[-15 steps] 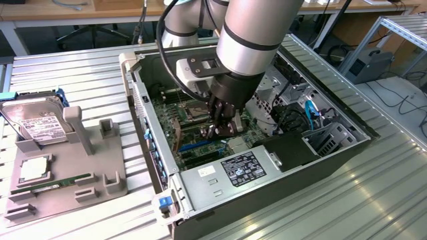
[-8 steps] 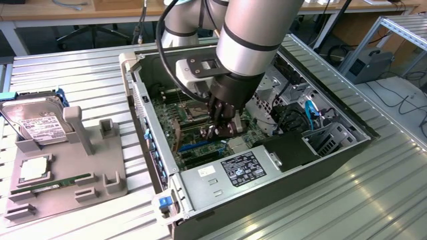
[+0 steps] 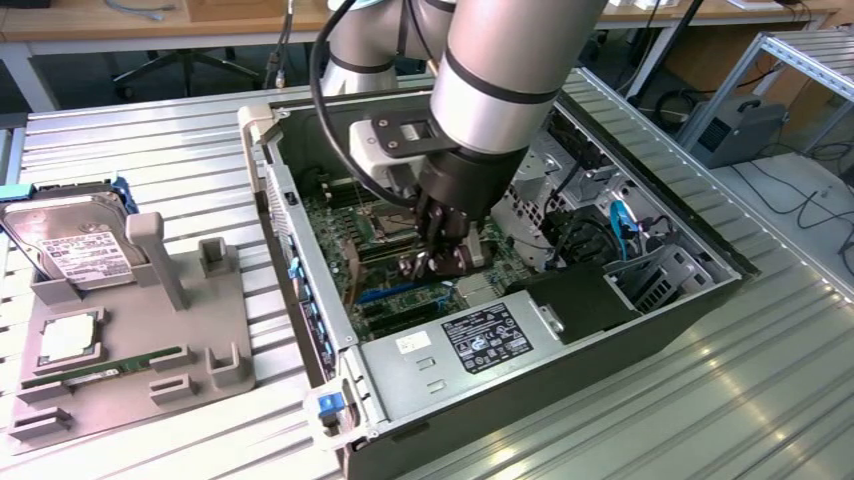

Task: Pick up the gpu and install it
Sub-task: 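Insert the gpu into the slot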

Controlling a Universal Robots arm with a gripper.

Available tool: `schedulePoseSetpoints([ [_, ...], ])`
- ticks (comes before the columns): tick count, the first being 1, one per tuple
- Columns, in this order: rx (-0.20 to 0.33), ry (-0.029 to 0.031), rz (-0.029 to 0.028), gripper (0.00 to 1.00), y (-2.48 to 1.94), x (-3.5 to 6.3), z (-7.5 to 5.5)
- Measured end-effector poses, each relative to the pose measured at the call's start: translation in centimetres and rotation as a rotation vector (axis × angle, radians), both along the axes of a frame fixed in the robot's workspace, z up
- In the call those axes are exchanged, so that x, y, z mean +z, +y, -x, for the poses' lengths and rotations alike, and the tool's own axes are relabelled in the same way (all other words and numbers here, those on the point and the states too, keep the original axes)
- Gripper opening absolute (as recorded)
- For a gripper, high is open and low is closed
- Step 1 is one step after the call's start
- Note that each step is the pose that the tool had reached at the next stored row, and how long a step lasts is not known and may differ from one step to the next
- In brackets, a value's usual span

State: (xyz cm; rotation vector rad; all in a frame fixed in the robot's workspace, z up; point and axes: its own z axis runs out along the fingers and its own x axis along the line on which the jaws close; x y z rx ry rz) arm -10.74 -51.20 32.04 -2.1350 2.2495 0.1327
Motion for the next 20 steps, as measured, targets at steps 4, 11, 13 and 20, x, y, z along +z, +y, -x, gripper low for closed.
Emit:
schedulePoseSetpoints([
  [4,0.0,0.0,0.0001,0.27,-0.09,0.0,0.14],
  [11,0.0,0.0,0.0,0.27,0.1,0.0,0.22],
  [13,0.0,0.0,0.0,0.27,0.31,-0.02,0.17],
  [20,0.0,-0.0001,0.0013,0.27,0.7,-0.12,0.02],
])
